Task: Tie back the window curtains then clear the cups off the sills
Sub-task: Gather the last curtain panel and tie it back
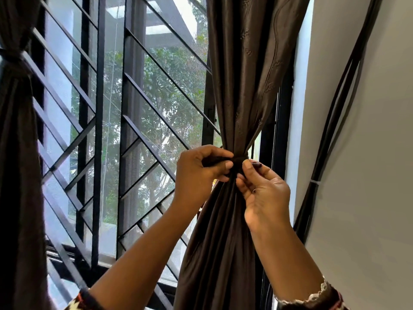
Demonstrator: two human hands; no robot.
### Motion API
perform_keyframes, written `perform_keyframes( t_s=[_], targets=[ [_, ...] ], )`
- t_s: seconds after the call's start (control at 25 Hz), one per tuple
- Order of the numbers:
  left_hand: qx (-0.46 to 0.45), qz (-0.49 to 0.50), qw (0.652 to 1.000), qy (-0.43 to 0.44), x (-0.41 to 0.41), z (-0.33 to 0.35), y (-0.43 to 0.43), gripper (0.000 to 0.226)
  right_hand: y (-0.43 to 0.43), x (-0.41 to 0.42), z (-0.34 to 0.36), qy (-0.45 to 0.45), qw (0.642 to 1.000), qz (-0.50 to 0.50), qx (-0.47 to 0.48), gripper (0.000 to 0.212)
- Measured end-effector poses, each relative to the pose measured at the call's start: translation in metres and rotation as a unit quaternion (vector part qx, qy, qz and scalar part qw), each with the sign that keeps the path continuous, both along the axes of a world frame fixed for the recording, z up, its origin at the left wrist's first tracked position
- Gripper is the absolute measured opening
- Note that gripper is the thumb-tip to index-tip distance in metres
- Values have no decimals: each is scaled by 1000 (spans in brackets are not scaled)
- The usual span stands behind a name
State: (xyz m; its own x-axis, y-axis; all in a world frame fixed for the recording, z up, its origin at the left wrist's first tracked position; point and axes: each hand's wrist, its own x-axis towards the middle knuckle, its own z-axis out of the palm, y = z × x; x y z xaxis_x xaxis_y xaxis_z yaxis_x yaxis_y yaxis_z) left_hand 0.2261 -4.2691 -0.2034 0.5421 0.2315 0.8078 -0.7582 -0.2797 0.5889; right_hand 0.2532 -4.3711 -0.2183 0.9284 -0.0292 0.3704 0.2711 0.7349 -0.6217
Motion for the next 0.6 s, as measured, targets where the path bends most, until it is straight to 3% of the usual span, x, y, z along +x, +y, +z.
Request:
perform_keyframes(
  t_s=[0.28,0.6],
  targets=[
    [-195,-44,980,-20,10,-4,-12,27,-7,8,-3,-2,999,-32,33,11],
    [-229,-66,971,5,26,0,-2,20,-30,32,2,-7,998,-68,2,12]
  ],
)
